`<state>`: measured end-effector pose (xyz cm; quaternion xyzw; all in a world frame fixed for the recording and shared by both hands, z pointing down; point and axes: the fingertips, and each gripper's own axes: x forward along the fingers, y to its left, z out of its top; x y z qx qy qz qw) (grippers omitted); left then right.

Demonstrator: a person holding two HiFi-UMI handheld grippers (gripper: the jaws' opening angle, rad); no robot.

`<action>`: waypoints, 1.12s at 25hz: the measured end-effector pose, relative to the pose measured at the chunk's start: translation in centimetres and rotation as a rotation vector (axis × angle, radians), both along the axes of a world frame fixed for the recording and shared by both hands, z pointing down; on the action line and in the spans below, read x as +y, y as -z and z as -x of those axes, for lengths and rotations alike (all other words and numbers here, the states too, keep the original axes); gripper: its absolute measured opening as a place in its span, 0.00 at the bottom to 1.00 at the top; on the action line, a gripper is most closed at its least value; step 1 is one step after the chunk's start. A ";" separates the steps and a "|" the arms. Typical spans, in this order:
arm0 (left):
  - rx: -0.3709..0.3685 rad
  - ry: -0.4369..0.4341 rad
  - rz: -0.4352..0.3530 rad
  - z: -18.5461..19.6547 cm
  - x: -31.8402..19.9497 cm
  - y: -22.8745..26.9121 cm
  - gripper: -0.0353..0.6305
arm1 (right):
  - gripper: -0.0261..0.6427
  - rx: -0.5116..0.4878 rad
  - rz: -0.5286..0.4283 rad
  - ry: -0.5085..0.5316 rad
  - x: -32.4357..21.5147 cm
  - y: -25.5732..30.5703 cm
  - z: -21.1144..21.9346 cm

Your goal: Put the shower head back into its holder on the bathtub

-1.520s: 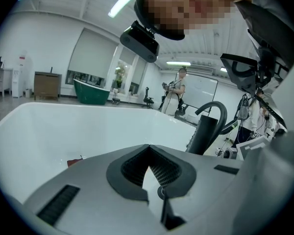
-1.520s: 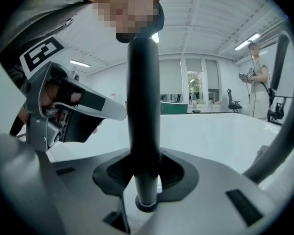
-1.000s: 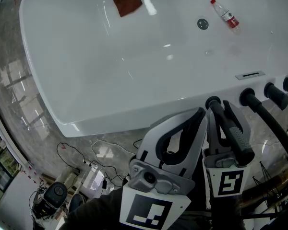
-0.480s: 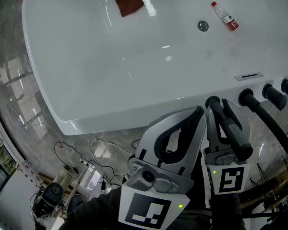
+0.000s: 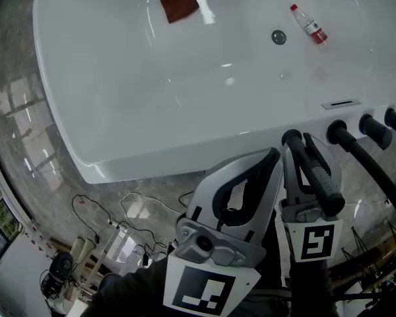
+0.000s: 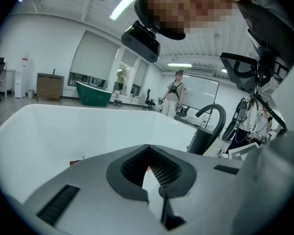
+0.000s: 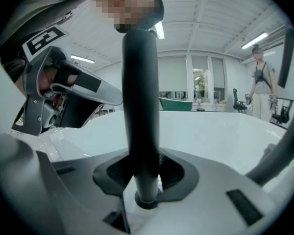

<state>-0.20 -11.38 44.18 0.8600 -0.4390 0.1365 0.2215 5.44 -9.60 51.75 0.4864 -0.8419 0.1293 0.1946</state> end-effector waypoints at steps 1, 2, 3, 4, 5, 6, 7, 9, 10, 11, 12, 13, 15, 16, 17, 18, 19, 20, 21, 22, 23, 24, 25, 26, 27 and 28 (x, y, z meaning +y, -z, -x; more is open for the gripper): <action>-0.001 -0.003 -0.004 0.0 0.1 0.1 0.06 | 0.22 -0.001 -0.001 0.002 0.1 0.0 0.0; -0.003 -0.004 -0.006 0.0 0.2 0.2 0.06 | 0.22 -0.005 -0.004 0.002 0.1 0.1 0.0; -0.004 -0.004 -0.007 0.0 0.2 0.3 0.06 | 0.22 -0.010 -0.007 -0.001 0.1 0.1 0.0; -0.005 -0.003 -0.006 0.1 0.3 0.3 0.06 | 0.22 -0.016 -0.009 -0.004 0.2 0.1 0.1; -0.006 -0.004 -0.007 0.1 0.3 0.4 0.06 | 0.22 -0.019 -0.008 -0.008 0.2 0.1 0.2; -0.006 -0.006 -0.007 0.1 0.4 0.5 0.06 | 0.24 -0.019 -0.005 -0.011 0.3 0.1 0.2; -0.006 -0.008 -0.008 0.1 0.4 0.5 0.06 | 0.27 -0.018 -0.001 -0.016 0.4 0.0 0.1; -0.007 -0.007 -0.009 0.1 0.5 0.6 0.06 | 0.30 -0.019 0.008 -0.028 0.6 -0.1 -0.1; -0.008 -0.006 -0.010 0.0 0.5 0.6 0.06 | 0.31 -0.021 0.013 -0.032 0.6 -0.2 -0.2; -0.011 -0.005 -0.011 0.0 0.6 0.6 0.06 | 0.33 -0.024 0.017 -0.035 0.7 -0.3 -0.3; -0.016 -0.007 -0.012 0.1 0.7 0.5 0.06 | 0.34 -0.029 0.023 -0.035 0.8 -0.3 -0.4; -0.023 -0.011 -0.011 0.1 0.9 0.4 0.06 | 0.37 -0.035 0.029 -0.034 1.0 -0.3 -0.4; -0.040 -0.021 -0.006 0.4 1.2 0.4 0.06 | 0.41 -0.047 0.038 -0.030 1.2 -0.2 -0.3; -0.049 -0.021 -0.004 0.8 1.3 0.4 0.06 | 0.42 -0.053 0.039 -0.027 1.3 -0.1 -0.2; -0.057 -0.016 -0.004 1.1 1.3 0.6 0.06 | 0.43 -0.063 0.039 -0.025 1.3 0.0 -0.1; -0.063 -0.008 -0.008 1.4 1.2 0.8 0.06 | 0.44 -0.071 0.039 -0.023 1.3 0.1 0.0; -0.067 -0.001 -0.012 1.6 1.2 1.0 0.06 | 0.45 -0.075 0.042 -0.021 1.3 0.3 0.1; -0.071 0.002 -0.015 1.7 1.1 1.2 0.06 | 0.45 -0.075 0.046 -0.019 1.3 0.4 0.1; -0.074 0.002 -0.013 1.7 1.2 1.4 0.06 | 0.45 -0.073 0.049 -0.019 1.4 0.6 0.0; -0.077 0.001 -0.009 1.8 1.2 1.6 0.06 | 0.45 -0.067 0.053 -0.016 1.4 0.7 0.0; -0.080 0.002 -0.005 2.0 1.3 1.8 0.06 | 0.45 -0.060 0.057 -0.013 1.4 0.9 0.0; -0.084 0.007 -0.004 2.2 1.3 2.0 0.06 | 0.45 -0.054 0.058 -0.009 1.3 1.0 0.1; -0.087 0.012 -0.005 2.4 1.3 2.3 0.06 | 0.45 -0.048 0.054 -0.005 1.2 1.1 0.1; -0.089 0.017 -0.007 2.6 1.3 2.5 0.06 | 0.45 -0.043 0.050 -0.003 1.0 1.3 0.1; -0.091 0.018 -0.010 2.6 1.4 2.8 0.06 | 0.45 -0.038 0.047 -0.001 1.0 1.4 0.2; -0.092 0.018 -0.014 2.6 1.4 3.0 0.06 | 0.45 -0.033 0.048 0.002 1.0 1.4 0.2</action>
